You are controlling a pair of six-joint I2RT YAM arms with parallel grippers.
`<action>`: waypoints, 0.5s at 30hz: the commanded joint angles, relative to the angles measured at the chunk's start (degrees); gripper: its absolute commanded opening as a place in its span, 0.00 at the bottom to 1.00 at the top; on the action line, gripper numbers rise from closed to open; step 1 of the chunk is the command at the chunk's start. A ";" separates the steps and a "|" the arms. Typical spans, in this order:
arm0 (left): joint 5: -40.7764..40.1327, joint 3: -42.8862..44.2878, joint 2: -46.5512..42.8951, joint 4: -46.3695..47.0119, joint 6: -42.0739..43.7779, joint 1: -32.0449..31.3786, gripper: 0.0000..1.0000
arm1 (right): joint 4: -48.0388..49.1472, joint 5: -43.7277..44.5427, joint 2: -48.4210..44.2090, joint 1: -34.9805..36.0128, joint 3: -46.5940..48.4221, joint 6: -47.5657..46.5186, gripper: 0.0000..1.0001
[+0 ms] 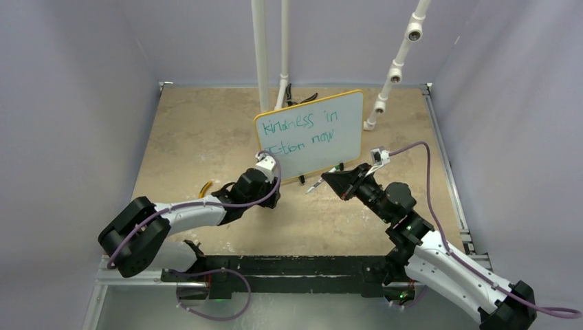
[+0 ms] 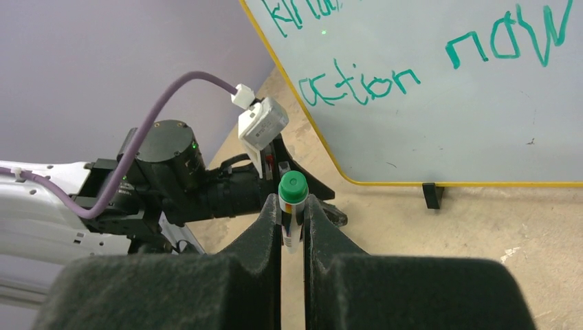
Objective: Write a sentence on the whiteboard
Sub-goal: Pick up the pen cap from the center of the board.
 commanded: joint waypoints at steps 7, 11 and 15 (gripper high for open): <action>2.80 -2.51 -0.02 3.47 -0.42 0.39 0.51 | -0.11 1.22 -0.90 0.03 2.12 -0.72 0.01; 3.18 -3.63 -1.09 2.09 -1.34 0.38 0.51 | -0.17 1.26 -1.02 0.02 1.84 -0.59 0.01; 3.37 -5.21 -2.48 1.35 -1.91 0.39 0.51 | 0.39 1.10 -0.84 0.02 1.51 -0.37 0.01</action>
